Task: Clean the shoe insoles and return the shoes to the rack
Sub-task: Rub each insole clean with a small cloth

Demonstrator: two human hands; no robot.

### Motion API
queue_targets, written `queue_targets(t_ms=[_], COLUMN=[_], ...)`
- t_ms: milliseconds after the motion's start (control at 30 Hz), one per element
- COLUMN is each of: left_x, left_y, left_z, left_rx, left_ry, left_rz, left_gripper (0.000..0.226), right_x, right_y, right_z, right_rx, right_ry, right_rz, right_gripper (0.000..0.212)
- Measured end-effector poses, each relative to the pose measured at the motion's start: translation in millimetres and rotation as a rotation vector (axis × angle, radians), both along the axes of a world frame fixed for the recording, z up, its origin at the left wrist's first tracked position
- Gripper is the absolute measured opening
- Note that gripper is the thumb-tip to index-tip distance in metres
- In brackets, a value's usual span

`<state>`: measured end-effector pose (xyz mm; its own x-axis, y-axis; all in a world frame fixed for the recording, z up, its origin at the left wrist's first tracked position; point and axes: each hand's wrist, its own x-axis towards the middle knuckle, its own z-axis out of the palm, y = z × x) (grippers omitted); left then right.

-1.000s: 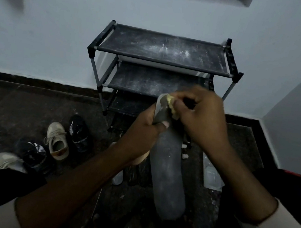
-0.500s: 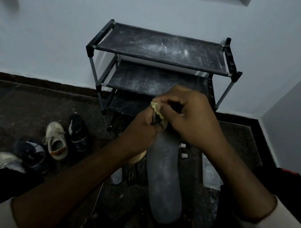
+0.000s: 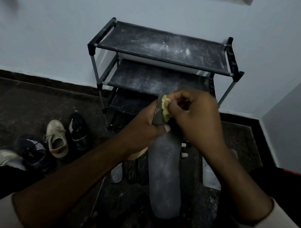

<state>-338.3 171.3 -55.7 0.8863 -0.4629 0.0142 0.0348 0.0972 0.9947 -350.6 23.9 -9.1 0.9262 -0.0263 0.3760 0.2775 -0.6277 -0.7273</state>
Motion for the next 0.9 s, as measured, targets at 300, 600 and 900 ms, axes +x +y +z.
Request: queue_targets(t_ms=[300,600,900], left_x=[0,0,-3], left_y=[0,-2,7], left_z=[-2,3,2], left_rx=[-0.022,-0.060,-0.029], left_ry=[-0.050,-0.071,-0.019], left_rz=[-0.018,-0.011,0.019], left_gripper=[0.064,0.067,0.067], right_x=[-8,-8,2], right_y=[12,17,3], right_z=[-3,7,5], right_rx=[0.093,0.114,-0.073], right_ry=[-0.012,-0.036,-0.071], right_rz=[0.017,-0.030,-0.128], right_gripper=[0.007,0.008,0.008])
